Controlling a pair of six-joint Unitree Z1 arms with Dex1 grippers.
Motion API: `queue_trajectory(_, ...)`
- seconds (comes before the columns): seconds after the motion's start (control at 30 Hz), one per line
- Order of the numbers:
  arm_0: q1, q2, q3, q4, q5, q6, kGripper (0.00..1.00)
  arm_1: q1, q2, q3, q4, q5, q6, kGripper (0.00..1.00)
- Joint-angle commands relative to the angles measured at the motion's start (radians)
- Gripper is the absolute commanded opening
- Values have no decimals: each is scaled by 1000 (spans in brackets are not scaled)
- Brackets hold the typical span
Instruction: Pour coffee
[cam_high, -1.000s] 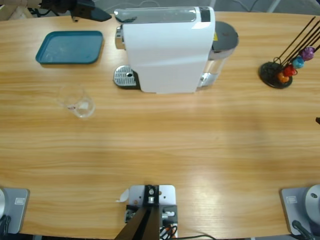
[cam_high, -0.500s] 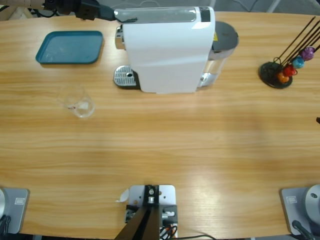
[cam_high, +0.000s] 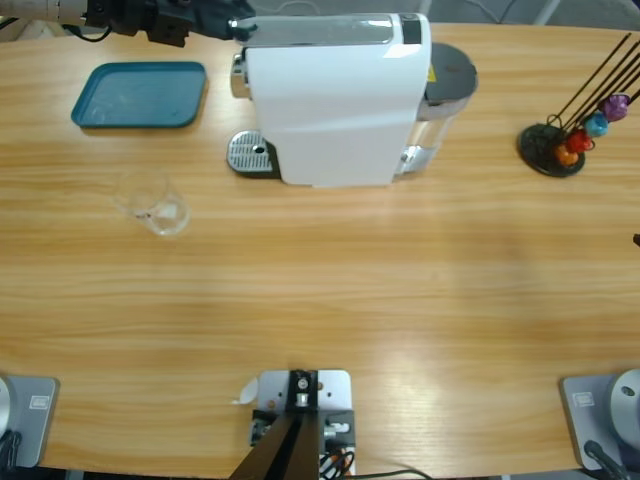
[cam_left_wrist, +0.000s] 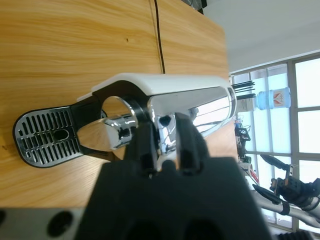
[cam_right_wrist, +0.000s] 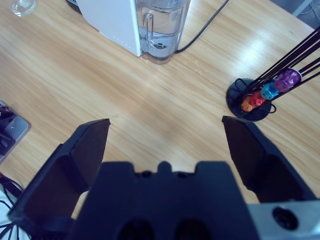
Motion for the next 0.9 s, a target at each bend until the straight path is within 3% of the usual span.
queue_trajectory(0.03, -8, -33, 20, -10, -23, 0, 0, -11, -10, 15, 9, 7, 8, 1000)
queue_trajectory(0.33, -8, -54, -12, -10, -44, 4, 0, -11, -5, 14, 9, 7, 8, 1000)
queue_trajectory(0.73, -13, -71, -178, -13, -76, -15, 0, -11, 4, 12, 9, 7, 8, 1000)
queue_trajectory(0.8, -26, -68, -172, -76, -116, 68, 0, -11, 32, 5, 4, 5, 9, 1000)
queue_trajectory(0.83, -40, -67, -170, -90, -118, 160, 375, -11, 44, -7, 4, -2, 16, 1000)
queue_trajectory(0.87, -52, -73, -166, -91, -118, 266, 827, -11, 48, -14, 7, -29, 33, 1000)
queue_trajectory(0.9, -63, -85, -151, -91, -118, 352, 949, -11, 48, -14, 5, -59, 50, 1000)
